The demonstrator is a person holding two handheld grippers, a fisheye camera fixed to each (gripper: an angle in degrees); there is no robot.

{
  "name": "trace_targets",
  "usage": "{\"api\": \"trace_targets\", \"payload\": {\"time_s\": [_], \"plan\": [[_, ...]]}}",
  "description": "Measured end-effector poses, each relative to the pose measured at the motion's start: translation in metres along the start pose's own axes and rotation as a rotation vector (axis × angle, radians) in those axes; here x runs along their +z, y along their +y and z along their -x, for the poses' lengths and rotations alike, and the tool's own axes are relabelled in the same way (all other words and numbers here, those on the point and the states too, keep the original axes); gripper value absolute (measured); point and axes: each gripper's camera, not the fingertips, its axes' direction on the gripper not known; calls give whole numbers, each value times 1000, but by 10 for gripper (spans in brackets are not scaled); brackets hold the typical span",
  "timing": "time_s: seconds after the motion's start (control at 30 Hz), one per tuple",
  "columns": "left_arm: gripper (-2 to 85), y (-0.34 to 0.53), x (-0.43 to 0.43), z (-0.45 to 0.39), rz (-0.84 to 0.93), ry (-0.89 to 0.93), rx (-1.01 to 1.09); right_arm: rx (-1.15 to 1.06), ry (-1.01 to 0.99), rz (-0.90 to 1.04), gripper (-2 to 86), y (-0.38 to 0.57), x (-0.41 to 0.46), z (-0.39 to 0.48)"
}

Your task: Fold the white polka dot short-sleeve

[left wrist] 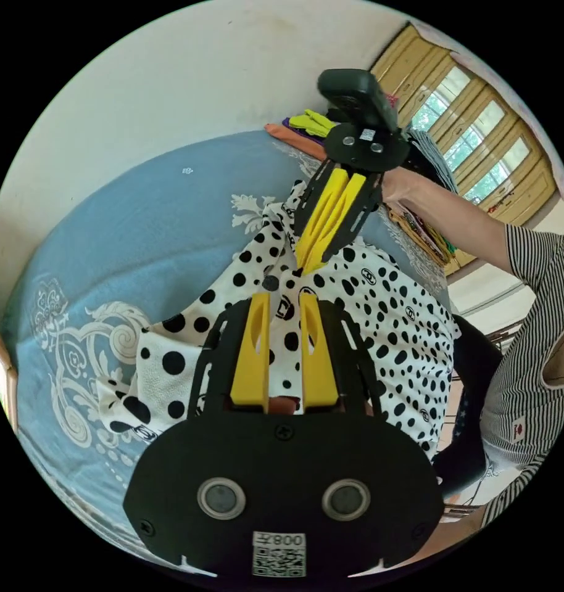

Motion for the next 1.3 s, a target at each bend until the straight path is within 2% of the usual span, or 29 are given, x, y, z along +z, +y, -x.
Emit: {"api": "trace_targets", "payload": {"time_s": [0.17, 0.23, 0.37, 0.43, 0.5, 0.67, 0.73, 0.9, 1.1, 1.3], "plan": [[42, -21, 38, -18, 172, -78, 133, 24, -49, 54, 19, -15, -4, -9], [28, -25, 42, -12, 170, -41, 117, 31, -25, 45, 24, -16, -8, -9], [15, -26, 43, 24, 141, 160, 10, 0, 170, -47, 49, -11, -28, 11], [13, -23, 45, 38, 129, 246, -25, -49, 197, -59, 60, -12, -30, 23], [12, -19, 48, 55, 108, 343, -68, -103, 188, -29, 66, -17, -24, 32], [20, -11, 56, 75, 89, 448, -116, -179, 170, 129, 43, -38, 5, 42], [29, -10, 59, 77, 105, 435, -115, -190, 166, 164, 24, -41, 6, 43], [53, -12, 46, 62, 107, 250, -15, -189, 127, 198, 9, -44, -1, 41], [30, -17, 55, 75, 154, 269, -76, -108, 103, 200, 5, -42, -10, 30], [63, 0, 52, 87, 132, 258, -167, 76, 200, -15, 2, 2, -43, 26]]}}
